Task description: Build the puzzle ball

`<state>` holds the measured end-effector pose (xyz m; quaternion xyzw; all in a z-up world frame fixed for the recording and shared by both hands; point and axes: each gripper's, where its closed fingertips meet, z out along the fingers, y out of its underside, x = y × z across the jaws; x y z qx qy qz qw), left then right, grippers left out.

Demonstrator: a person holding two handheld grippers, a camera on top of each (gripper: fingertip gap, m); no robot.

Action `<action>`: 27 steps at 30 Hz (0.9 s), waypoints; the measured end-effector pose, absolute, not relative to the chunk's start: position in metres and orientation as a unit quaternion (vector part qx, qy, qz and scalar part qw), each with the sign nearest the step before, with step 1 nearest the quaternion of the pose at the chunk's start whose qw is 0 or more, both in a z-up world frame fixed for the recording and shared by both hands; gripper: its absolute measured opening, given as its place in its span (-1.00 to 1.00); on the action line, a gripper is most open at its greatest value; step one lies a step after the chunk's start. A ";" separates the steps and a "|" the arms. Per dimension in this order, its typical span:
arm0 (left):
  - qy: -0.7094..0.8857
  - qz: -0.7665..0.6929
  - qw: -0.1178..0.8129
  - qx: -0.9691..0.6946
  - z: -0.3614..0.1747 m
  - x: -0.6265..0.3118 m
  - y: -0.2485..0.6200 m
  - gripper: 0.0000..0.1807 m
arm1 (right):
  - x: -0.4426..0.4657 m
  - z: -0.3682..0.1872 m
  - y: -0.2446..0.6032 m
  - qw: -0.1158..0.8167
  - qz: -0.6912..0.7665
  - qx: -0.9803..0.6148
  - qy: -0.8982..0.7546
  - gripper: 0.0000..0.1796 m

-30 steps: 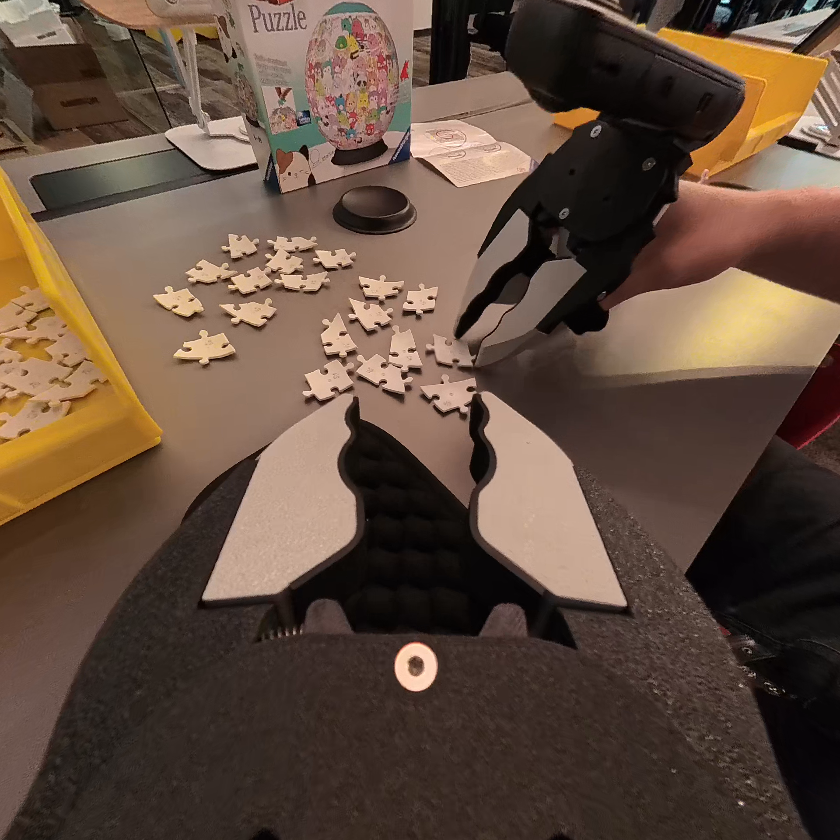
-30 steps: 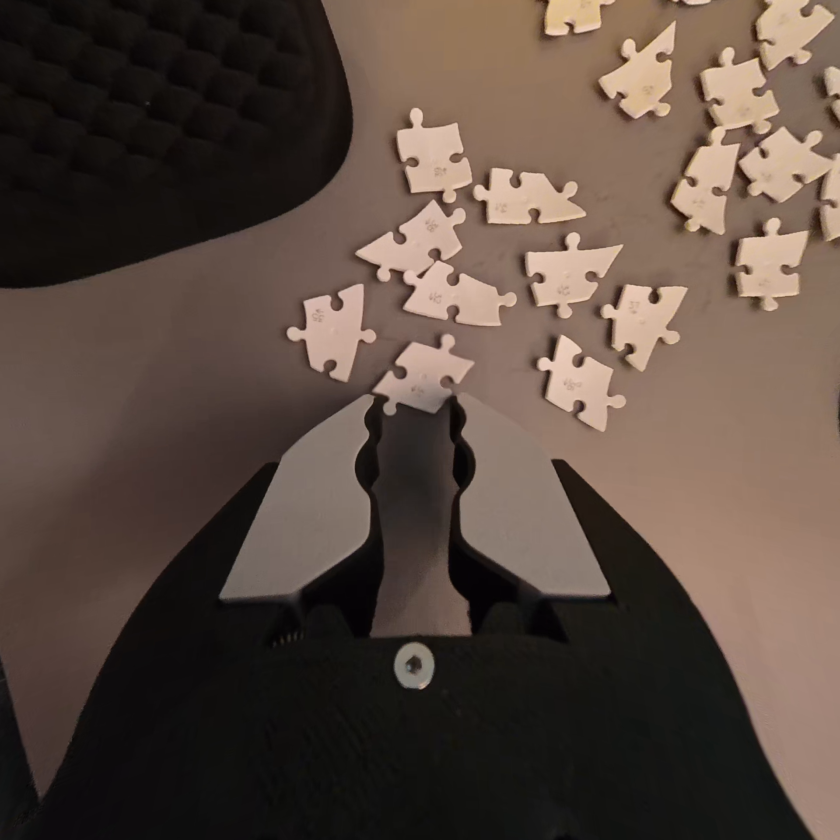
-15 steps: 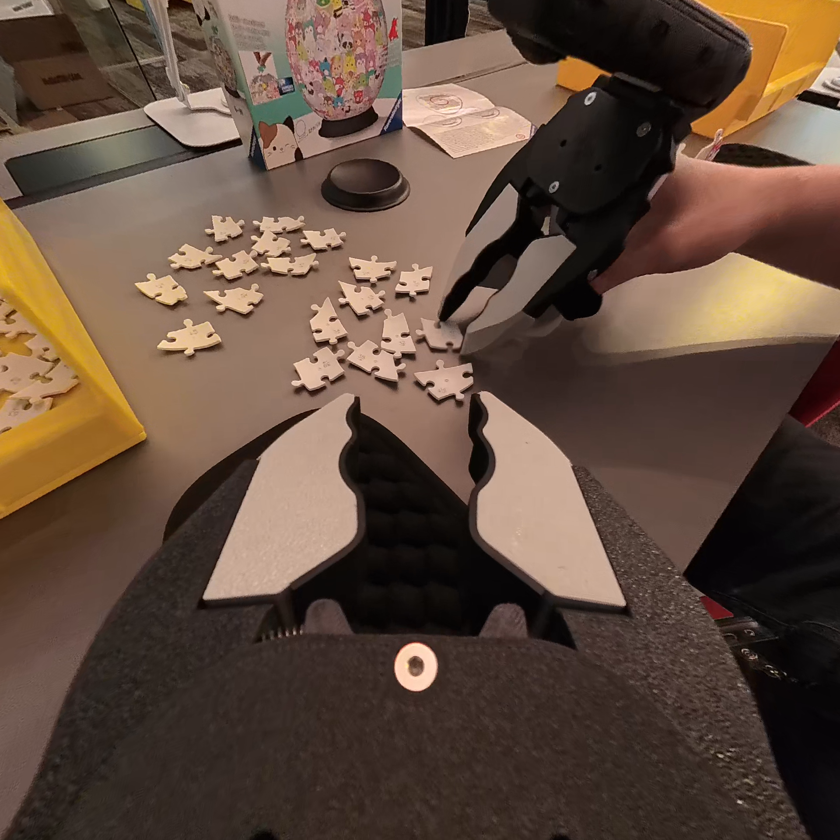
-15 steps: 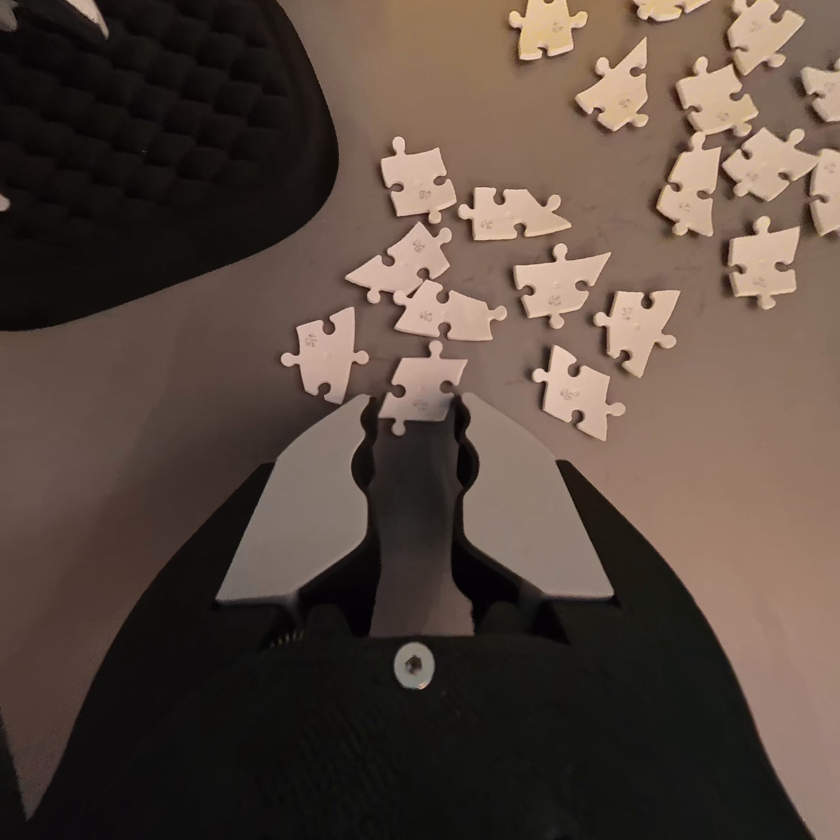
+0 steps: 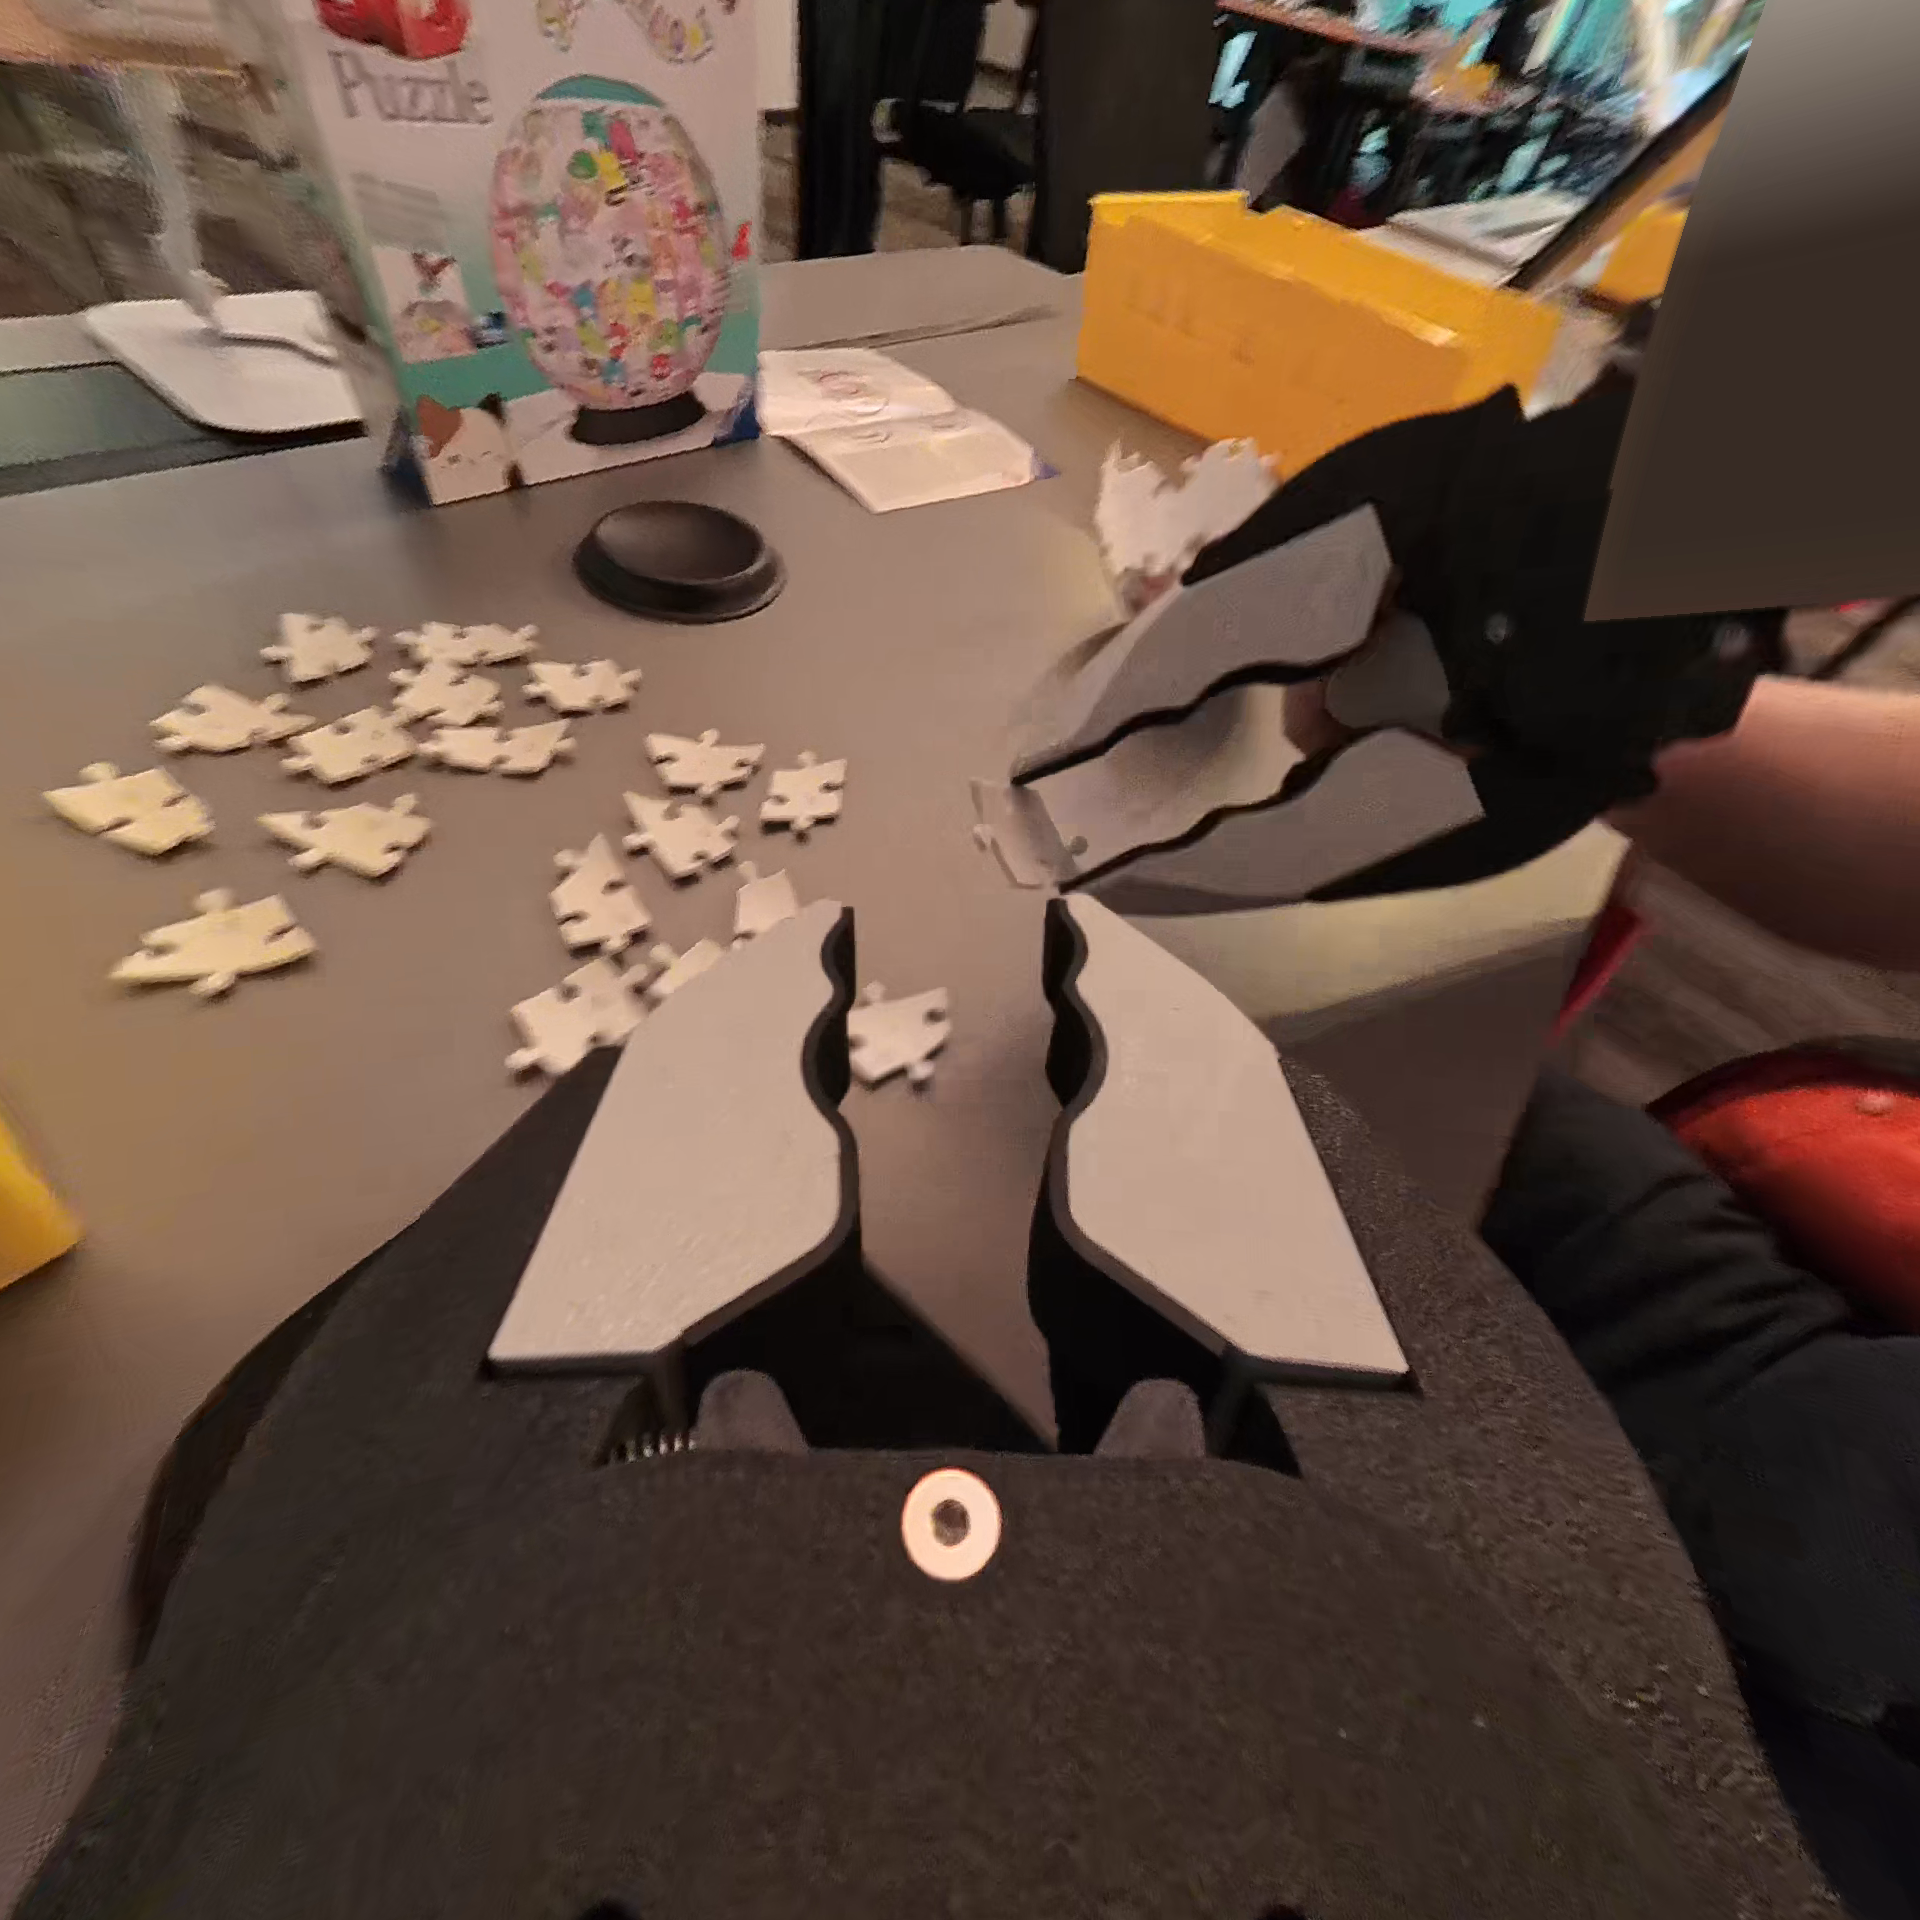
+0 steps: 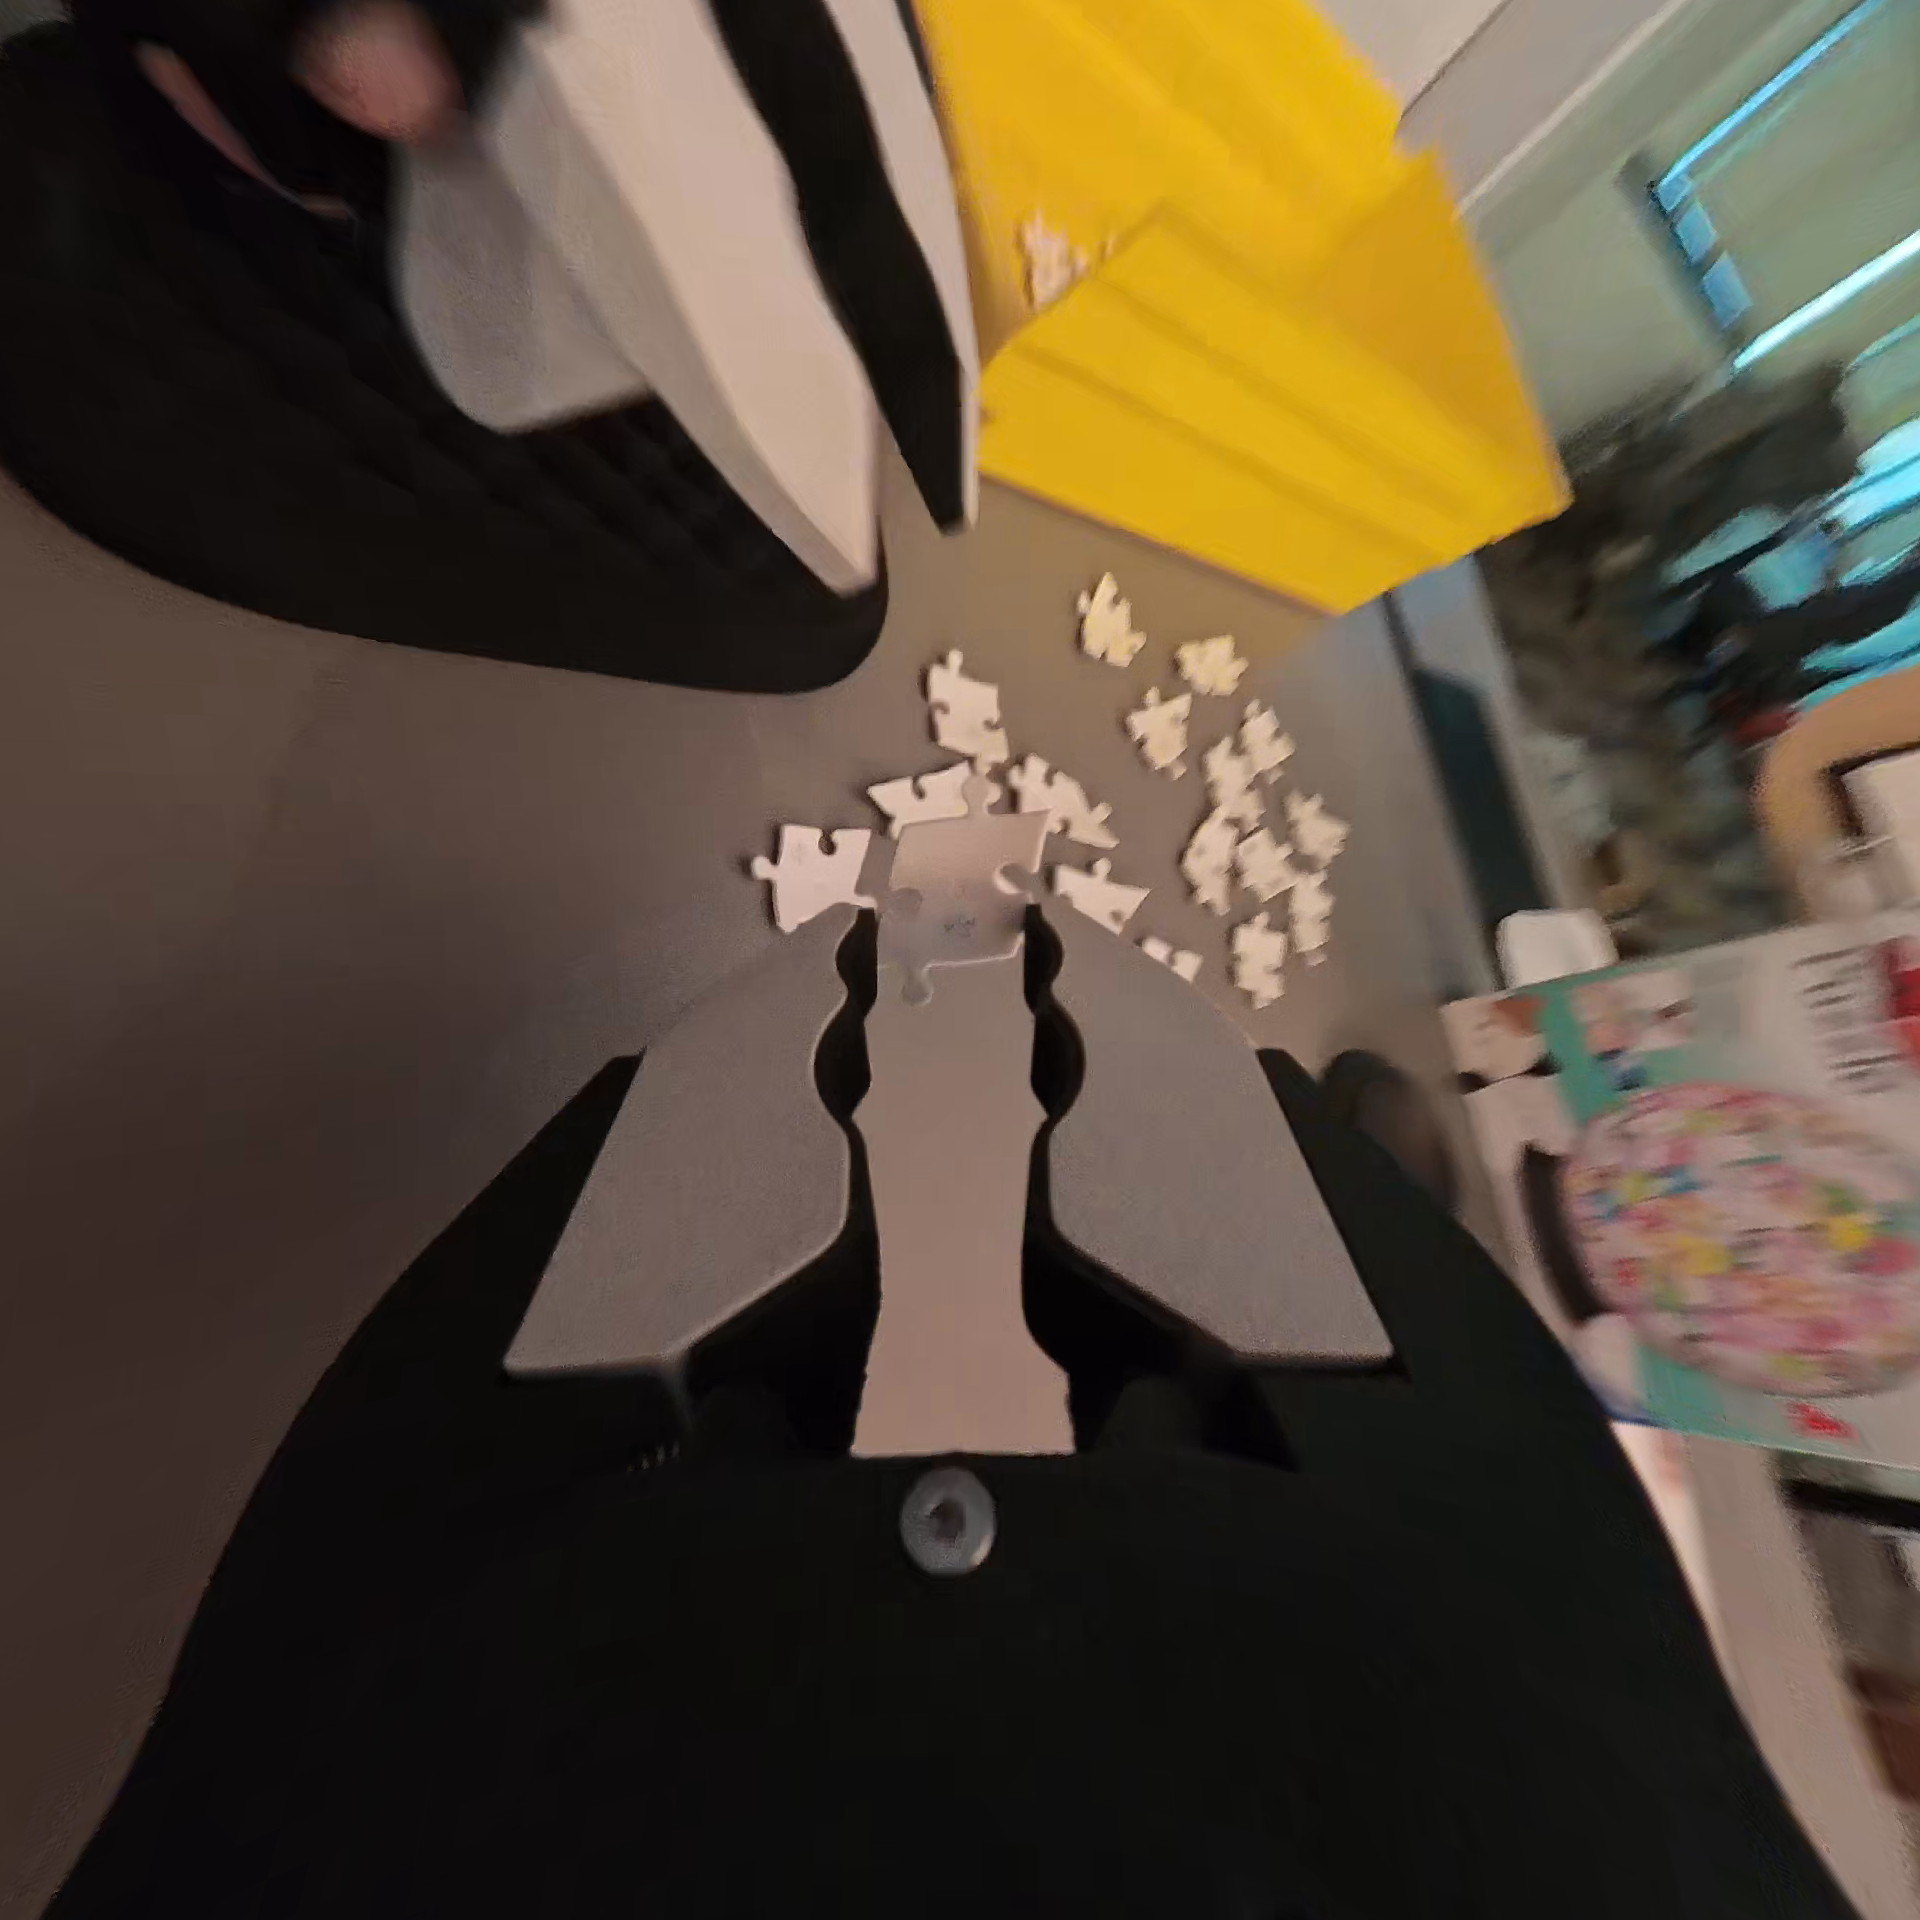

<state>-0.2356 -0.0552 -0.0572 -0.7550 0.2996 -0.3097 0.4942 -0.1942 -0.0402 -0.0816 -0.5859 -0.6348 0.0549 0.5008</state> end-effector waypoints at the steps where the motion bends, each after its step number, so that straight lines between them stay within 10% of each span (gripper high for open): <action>1: 0.302 -0.342 0.485 -0.746 -0.052 -0.226 -0.058 -0.63 | -0.193 -0.073 -0.046 0.519 0.038 -0.568 -0.638 -0.68; 14: 0.322 -0.516 0.407 -0.682 -0.026 -0.145 -0.085 -0.97 | -0.152 -0.032 -0.085 0.610 -0.038 -0.483 -0.627 -0.68; 27: 0.420 -0.520 0.381 -0.638 -0.011 -0.075 -0.115 -0.97 | -0.080 -0.017 -0.108 0.482 0.429 -0.650 -0.401 -0.84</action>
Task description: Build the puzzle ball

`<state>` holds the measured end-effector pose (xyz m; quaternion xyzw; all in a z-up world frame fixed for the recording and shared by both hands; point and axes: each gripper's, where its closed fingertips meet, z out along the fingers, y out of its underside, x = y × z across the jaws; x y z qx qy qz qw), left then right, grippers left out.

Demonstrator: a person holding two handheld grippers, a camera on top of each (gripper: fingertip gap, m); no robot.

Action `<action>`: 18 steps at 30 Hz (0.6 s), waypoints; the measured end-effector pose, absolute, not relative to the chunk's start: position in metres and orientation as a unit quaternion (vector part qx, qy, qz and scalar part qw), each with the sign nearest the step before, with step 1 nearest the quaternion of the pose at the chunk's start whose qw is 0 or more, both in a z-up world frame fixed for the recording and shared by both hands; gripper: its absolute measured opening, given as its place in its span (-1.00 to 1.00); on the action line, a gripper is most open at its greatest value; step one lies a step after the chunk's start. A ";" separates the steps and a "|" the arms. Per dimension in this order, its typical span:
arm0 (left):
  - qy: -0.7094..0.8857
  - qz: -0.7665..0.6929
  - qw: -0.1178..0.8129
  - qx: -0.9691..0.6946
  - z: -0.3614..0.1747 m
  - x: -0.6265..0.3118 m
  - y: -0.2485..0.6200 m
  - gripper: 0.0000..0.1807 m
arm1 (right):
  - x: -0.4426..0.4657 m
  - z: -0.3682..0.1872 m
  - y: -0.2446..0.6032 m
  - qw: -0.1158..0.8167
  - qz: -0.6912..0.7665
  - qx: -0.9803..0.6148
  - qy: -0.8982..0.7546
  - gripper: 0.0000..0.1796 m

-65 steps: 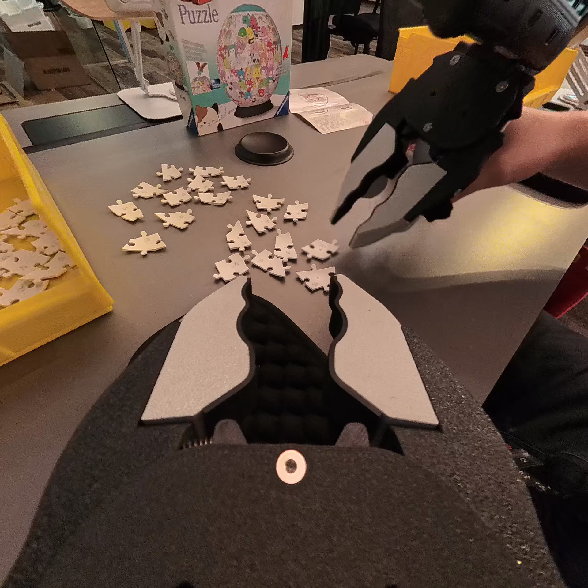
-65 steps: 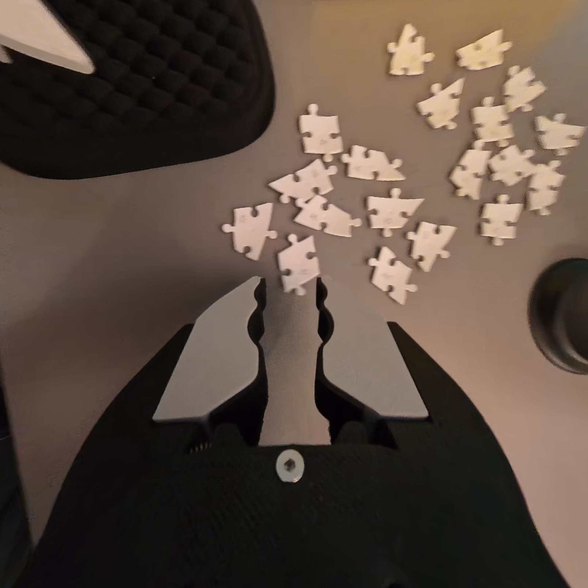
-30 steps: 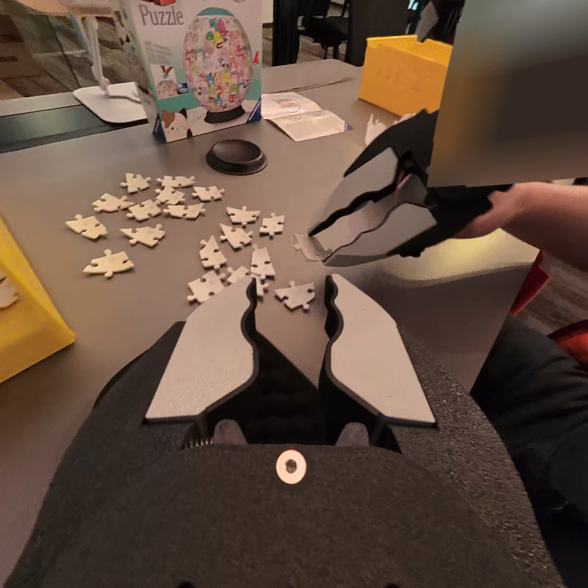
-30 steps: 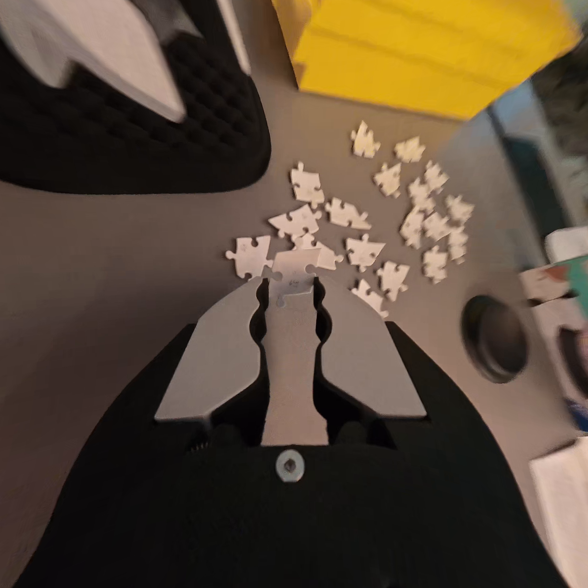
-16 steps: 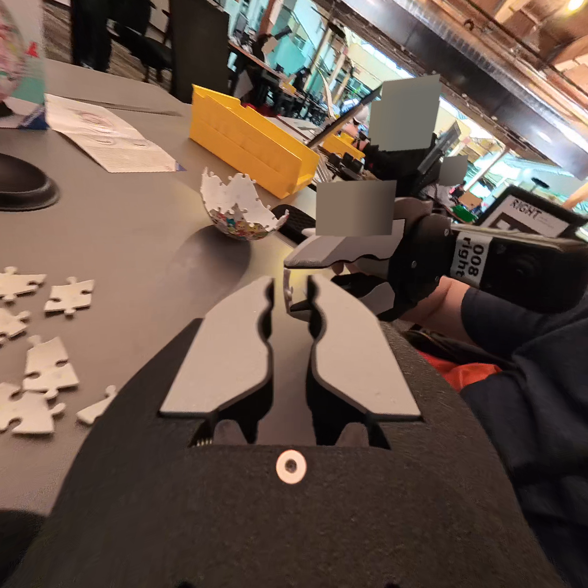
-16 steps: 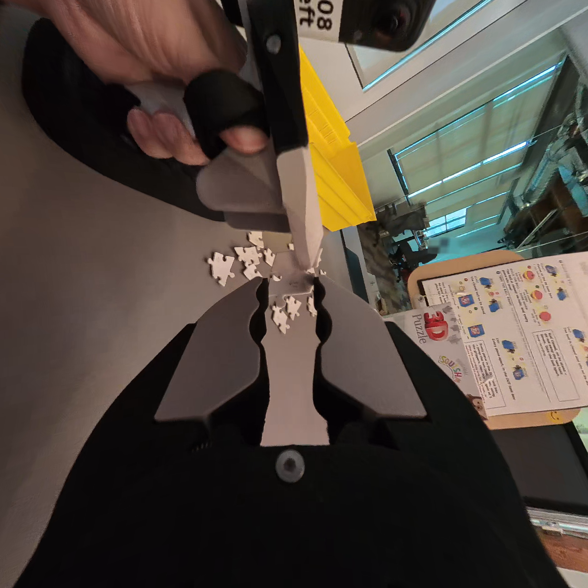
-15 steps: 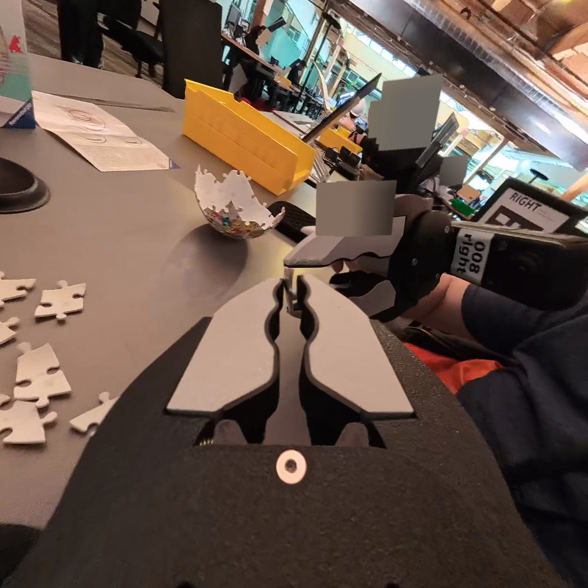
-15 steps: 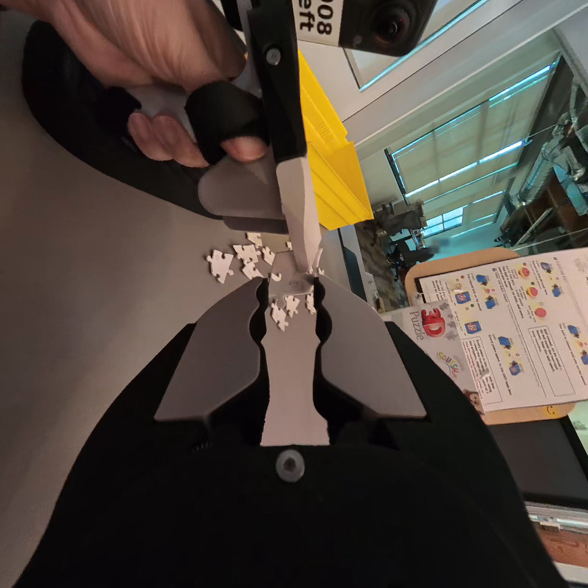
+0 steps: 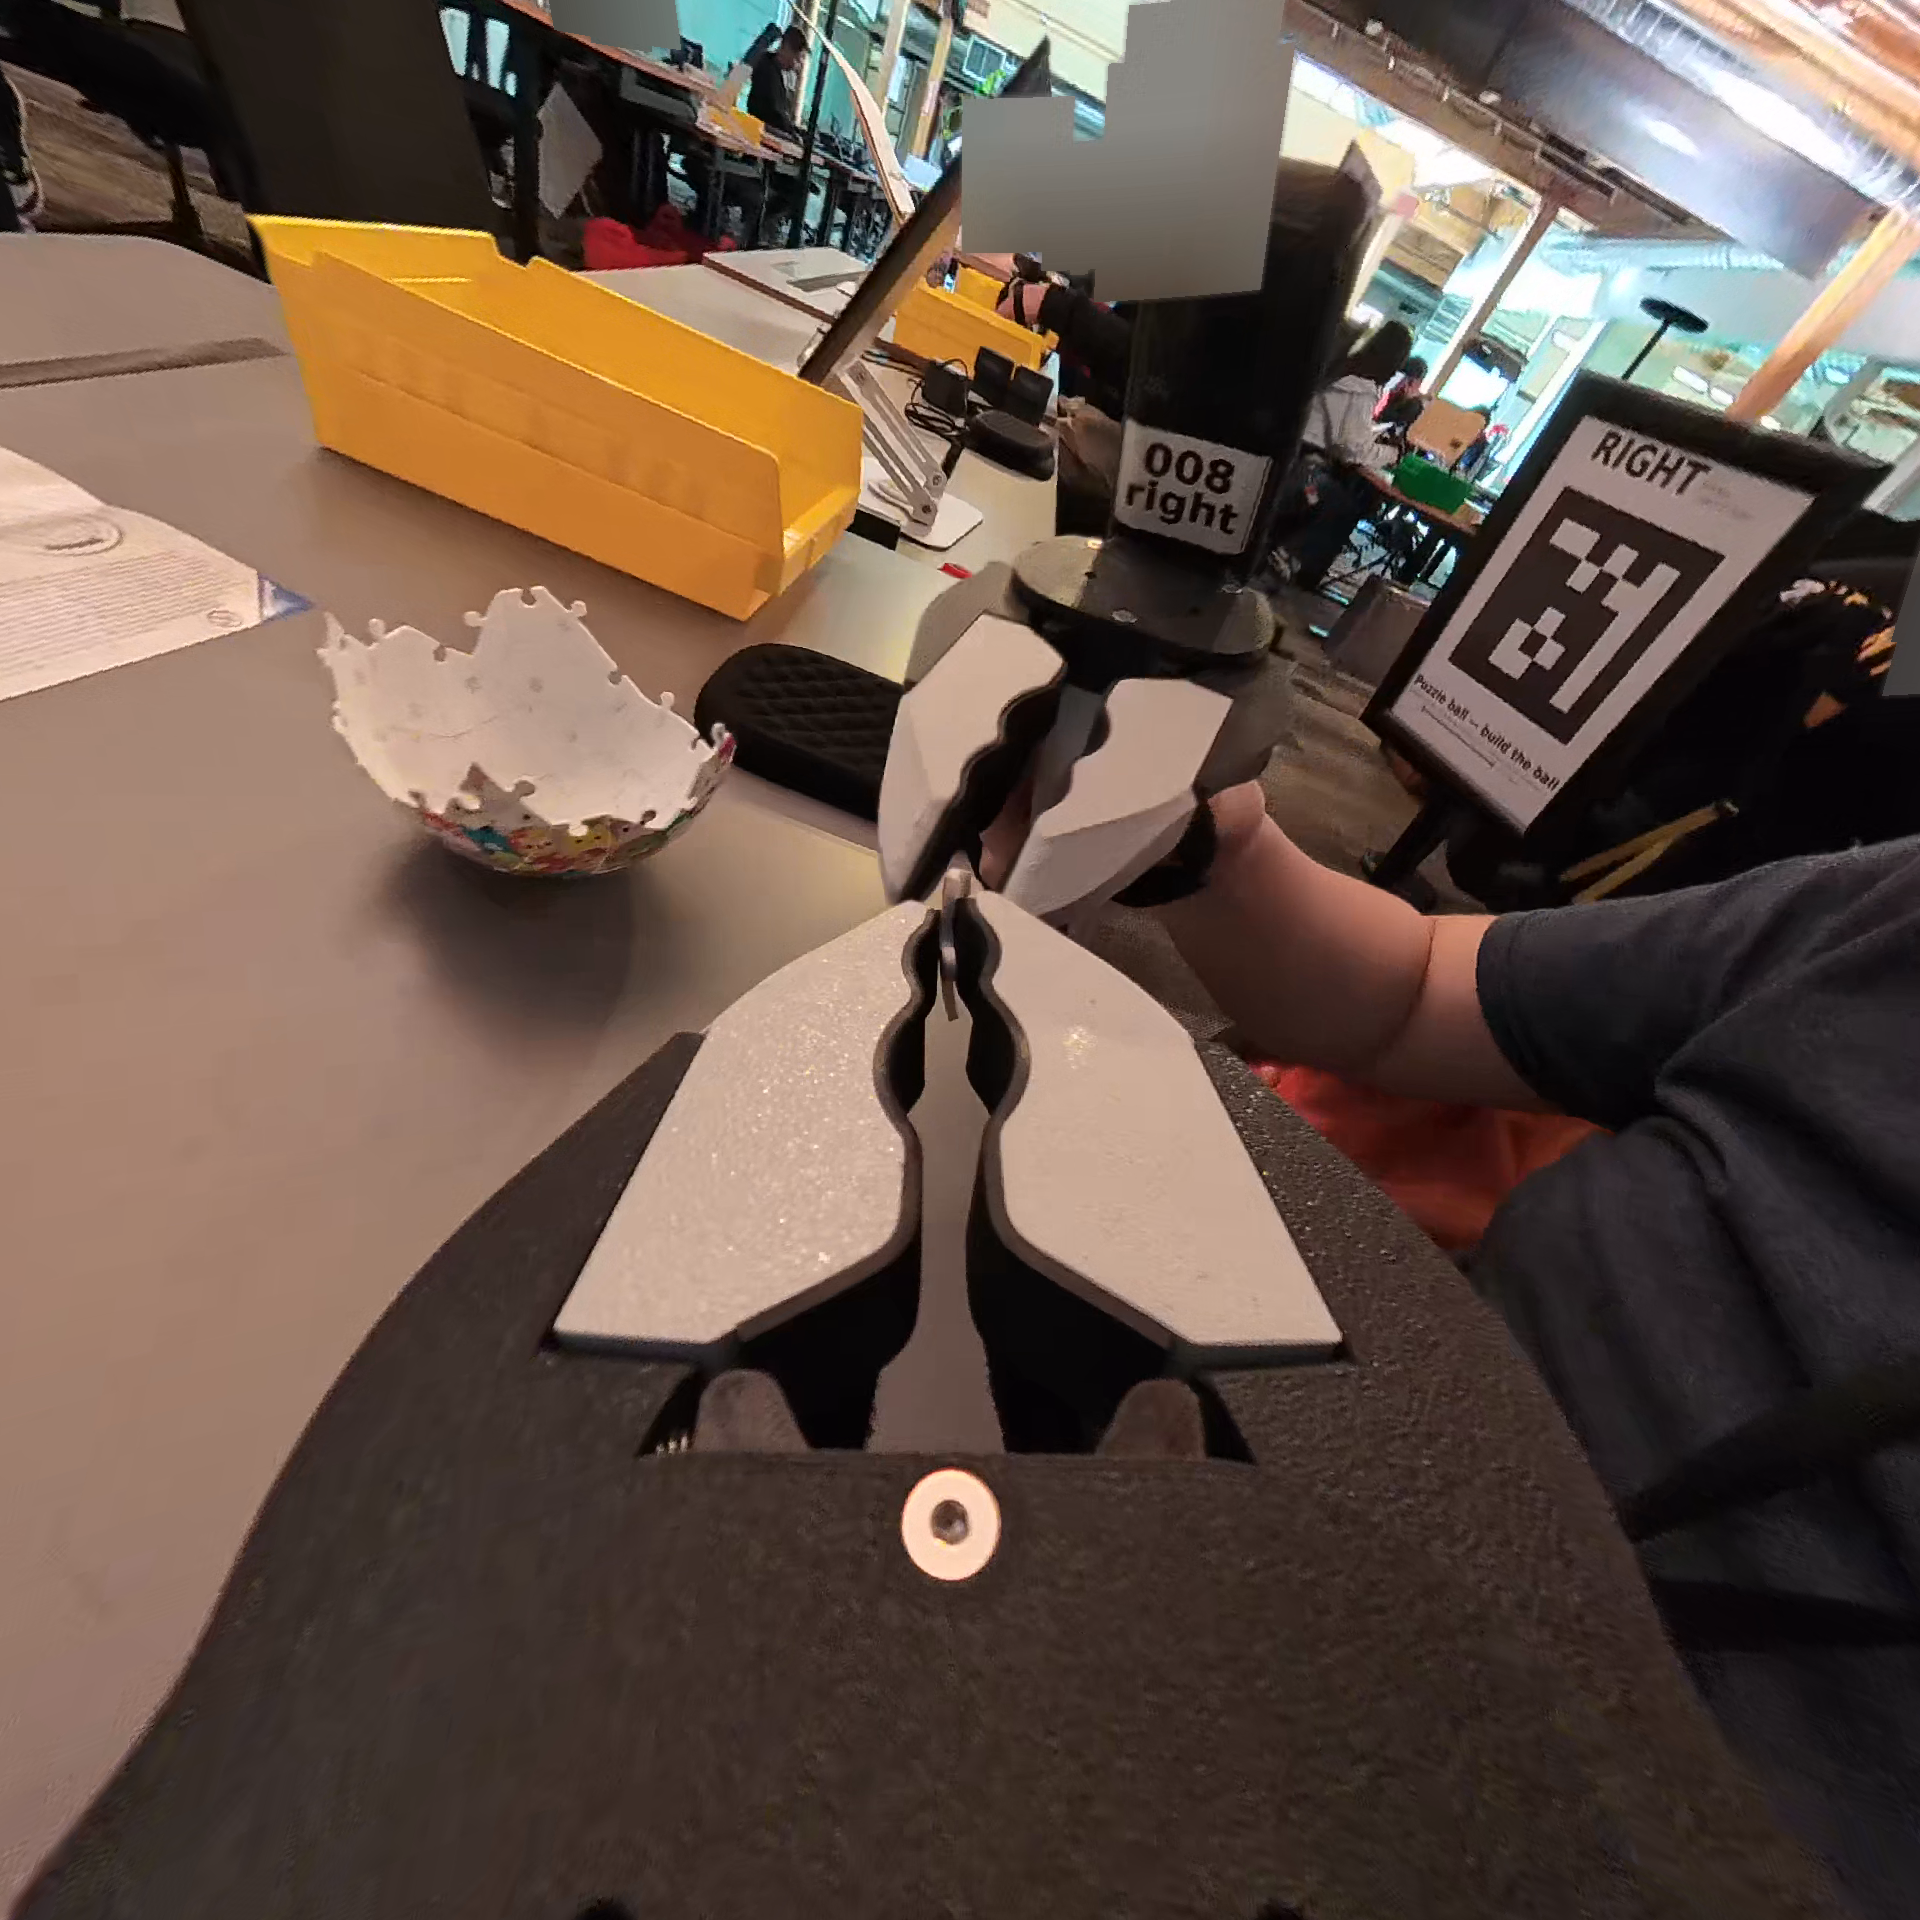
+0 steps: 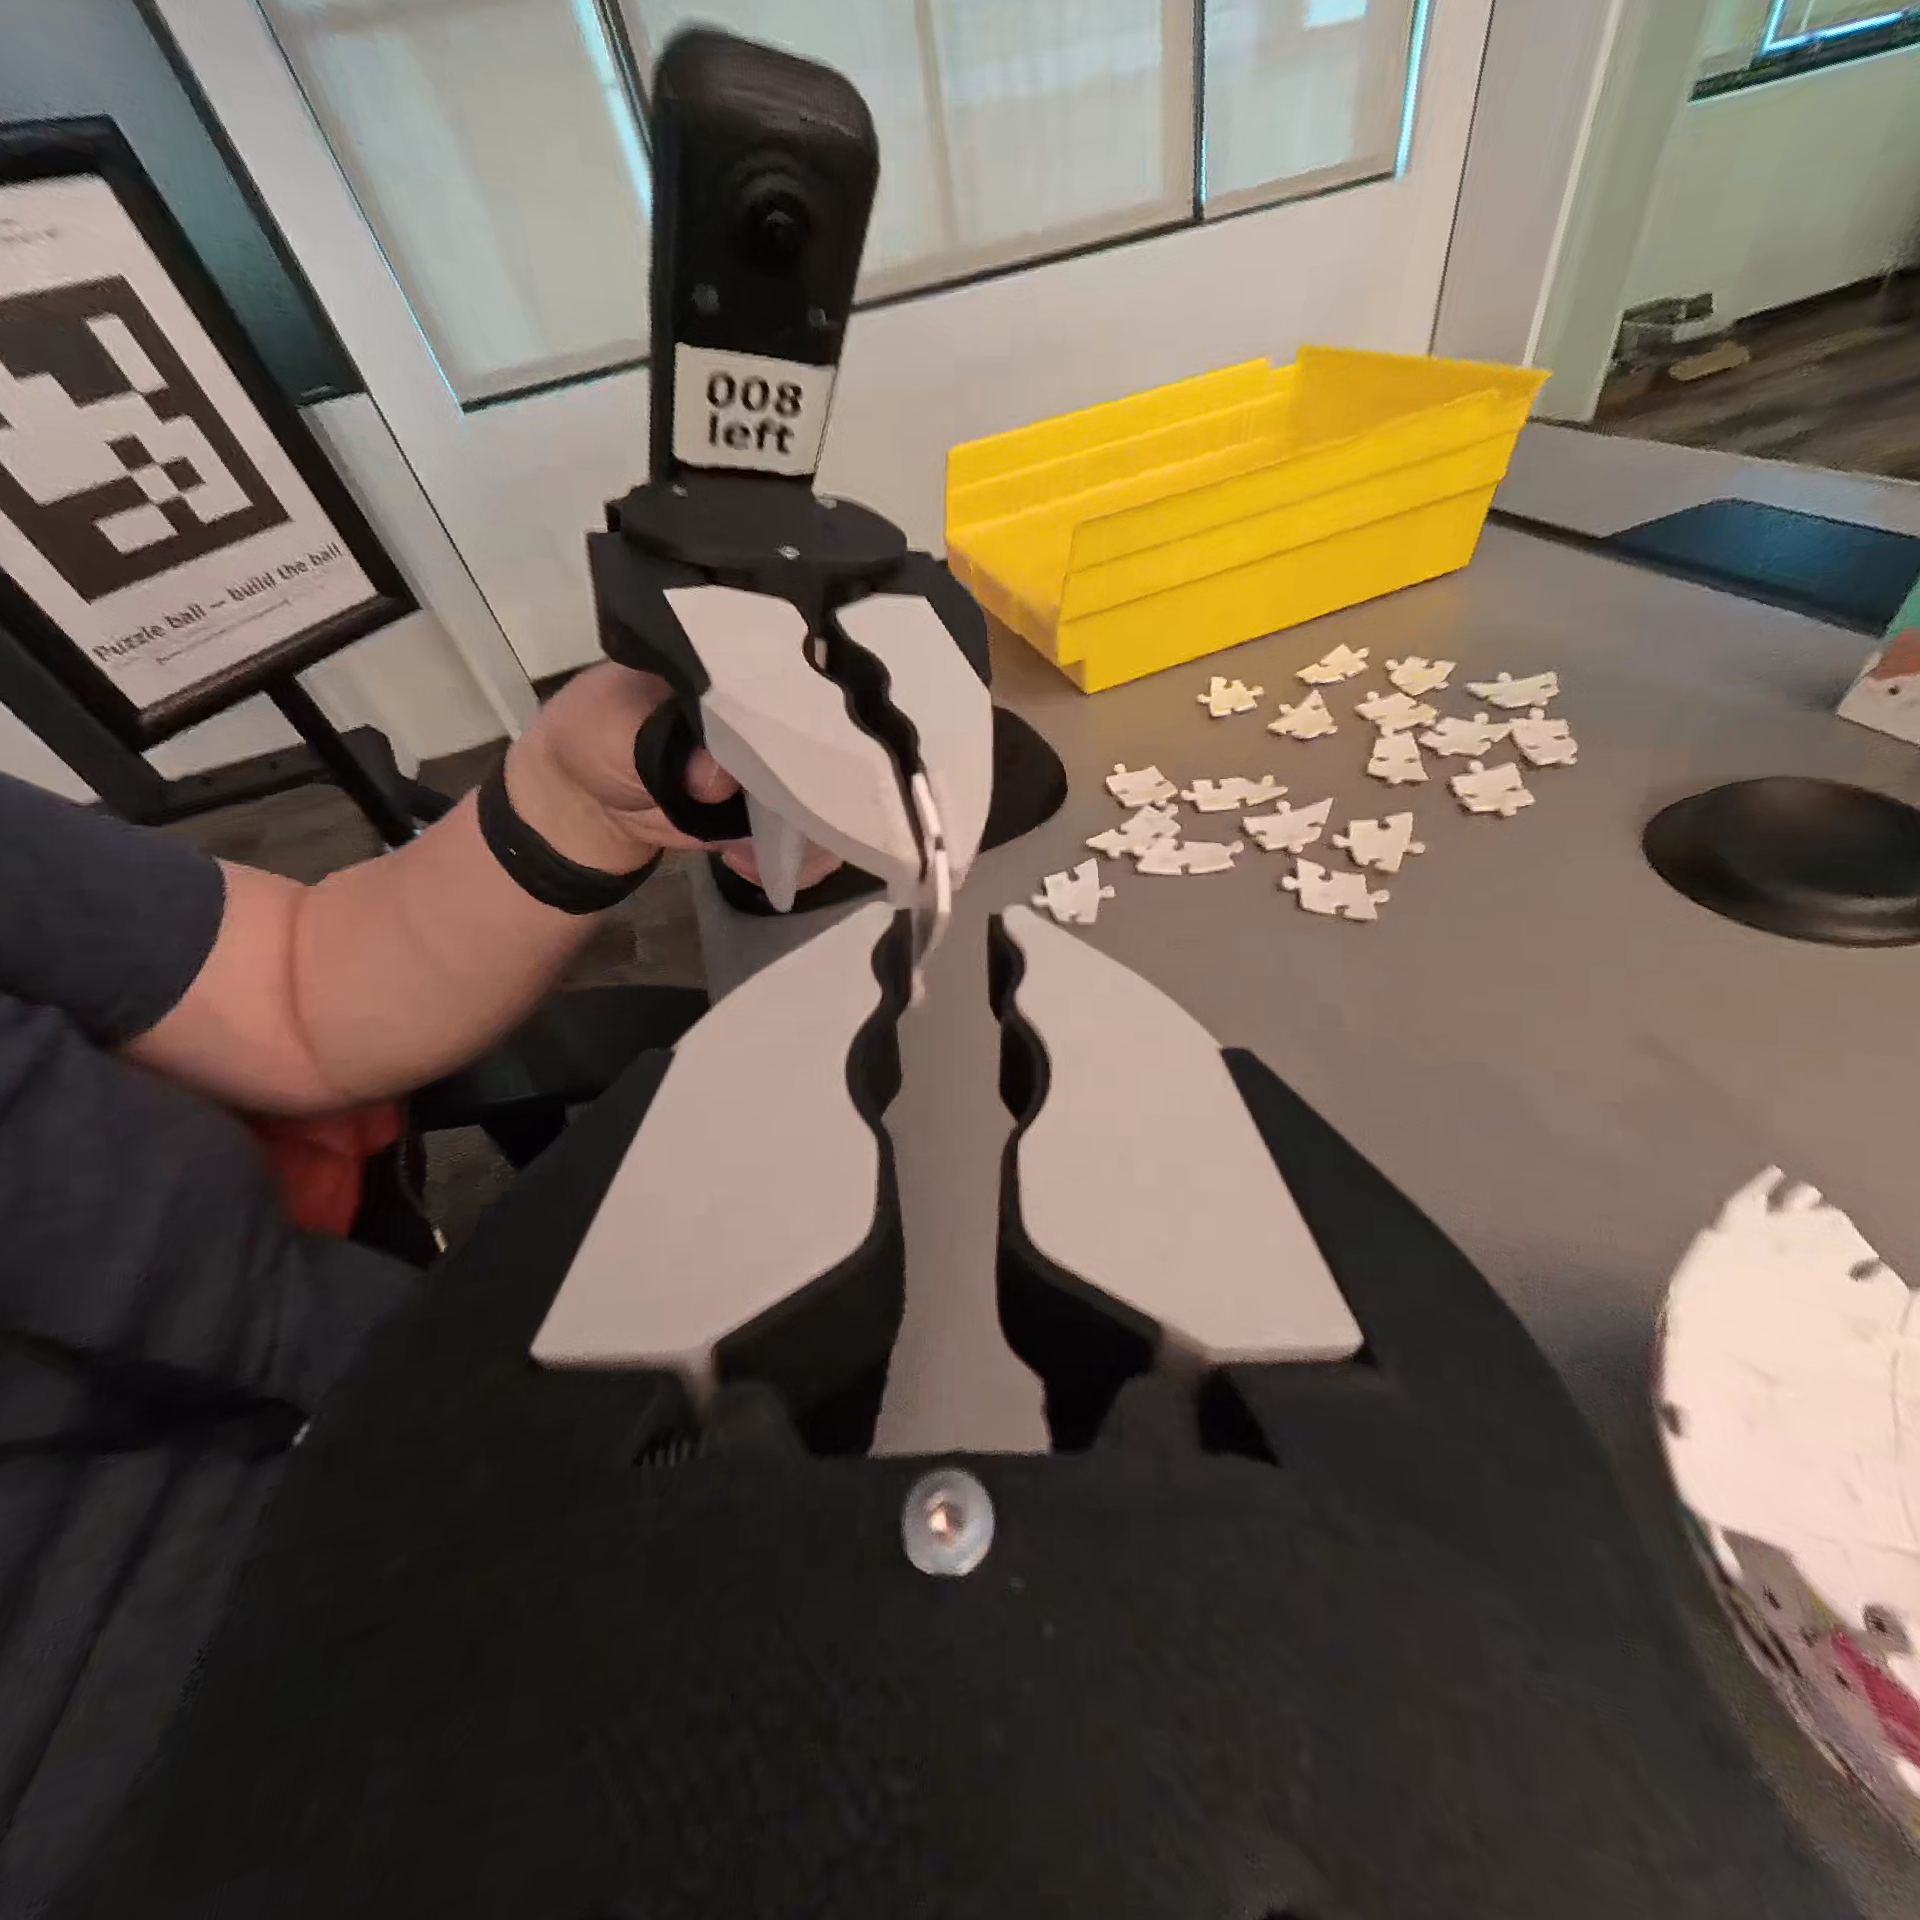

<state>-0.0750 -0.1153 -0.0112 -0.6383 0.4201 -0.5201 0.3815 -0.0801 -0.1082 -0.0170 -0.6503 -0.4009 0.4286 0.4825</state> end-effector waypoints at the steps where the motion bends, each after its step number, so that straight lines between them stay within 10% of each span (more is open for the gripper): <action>1: 0.424 -0.517 0.383 -0.638 -0.012 -0.072 -0.116 -0.97 | -0.077 -0.019 -0.109 0.486 0.422 -0.649 -0.406 -0.88; 9: 0.425 -0.475 0.422 -0.645 -0.009 -0.060 -0.083 -0.48 | -0.020 -0.023 -0.097 0.498 0.374 -0.686 -0.376 -0.97; 18: 0.497 -0.409 0.337 -0.687 -0.008 0.003 0.071 -0.53 | 0.135 0.012 -0.048 0.571 0.263 -0.754 -0.192 -0.97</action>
